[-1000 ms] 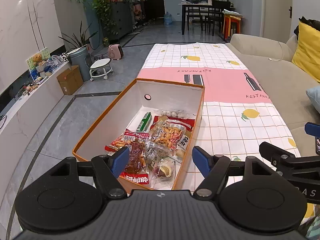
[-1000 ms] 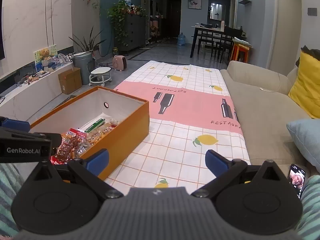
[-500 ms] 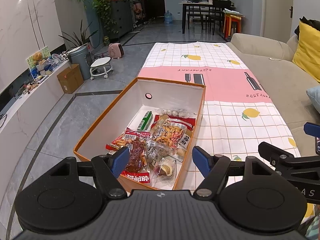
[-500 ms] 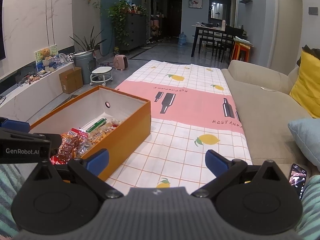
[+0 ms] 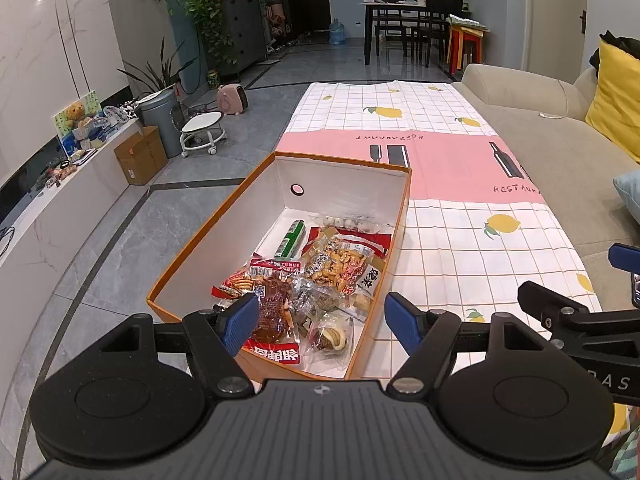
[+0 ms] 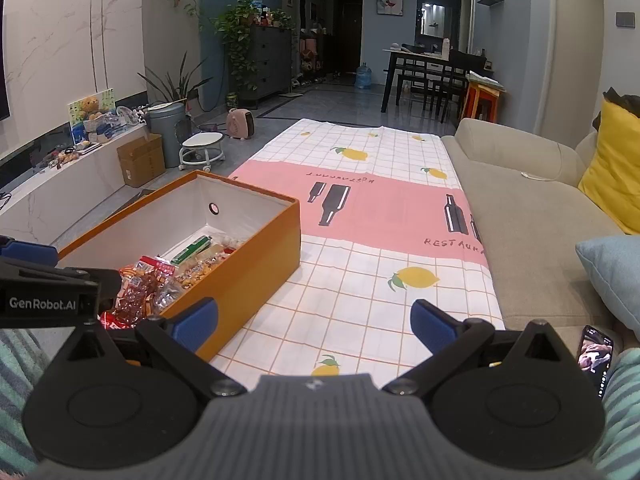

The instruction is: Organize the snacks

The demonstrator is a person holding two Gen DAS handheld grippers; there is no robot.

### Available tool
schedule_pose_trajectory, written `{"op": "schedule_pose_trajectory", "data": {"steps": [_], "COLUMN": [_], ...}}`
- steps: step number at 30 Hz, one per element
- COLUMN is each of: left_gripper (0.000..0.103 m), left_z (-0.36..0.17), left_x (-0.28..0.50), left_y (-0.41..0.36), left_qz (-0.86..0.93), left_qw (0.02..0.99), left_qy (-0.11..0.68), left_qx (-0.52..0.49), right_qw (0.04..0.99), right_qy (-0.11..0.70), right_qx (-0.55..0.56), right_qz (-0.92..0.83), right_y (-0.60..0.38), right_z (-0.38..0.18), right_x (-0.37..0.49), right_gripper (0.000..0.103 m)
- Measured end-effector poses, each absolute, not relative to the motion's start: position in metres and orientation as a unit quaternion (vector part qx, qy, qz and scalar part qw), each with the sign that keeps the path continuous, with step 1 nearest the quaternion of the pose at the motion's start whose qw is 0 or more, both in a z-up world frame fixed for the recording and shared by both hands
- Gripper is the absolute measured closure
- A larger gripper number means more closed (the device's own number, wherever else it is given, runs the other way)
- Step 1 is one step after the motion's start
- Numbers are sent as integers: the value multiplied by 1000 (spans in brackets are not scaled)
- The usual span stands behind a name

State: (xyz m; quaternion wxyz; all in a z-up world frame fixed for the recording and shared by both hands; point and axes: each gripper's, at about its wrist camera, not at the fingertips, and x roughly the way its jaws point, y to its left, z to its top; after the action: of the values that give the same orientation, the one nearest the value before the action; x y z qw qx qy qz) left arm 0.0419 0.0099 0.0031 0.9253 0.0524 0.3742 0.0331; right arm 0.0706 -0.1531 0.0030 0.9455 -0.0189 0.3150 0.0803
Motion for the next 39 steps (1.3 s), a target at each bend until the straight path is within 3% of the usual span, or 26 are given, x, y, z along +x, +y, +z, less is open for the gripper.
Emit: {"op": "schedule_pose_trajectory", "data": {"steps": [39], "left_gripper": [19], "left_z": [1], "left_x": [40], "left_y": [8], "left_qz": [36], "left_qw": [923], "left_qy": [379], "left_qx": [51], "right_qw": [945], "right_qy": [316], "right_qx": [-19], "right_qz": [80], "right_y": [-153], "right_z": [2], "right_x": [70], "right_gripper": [4]}}
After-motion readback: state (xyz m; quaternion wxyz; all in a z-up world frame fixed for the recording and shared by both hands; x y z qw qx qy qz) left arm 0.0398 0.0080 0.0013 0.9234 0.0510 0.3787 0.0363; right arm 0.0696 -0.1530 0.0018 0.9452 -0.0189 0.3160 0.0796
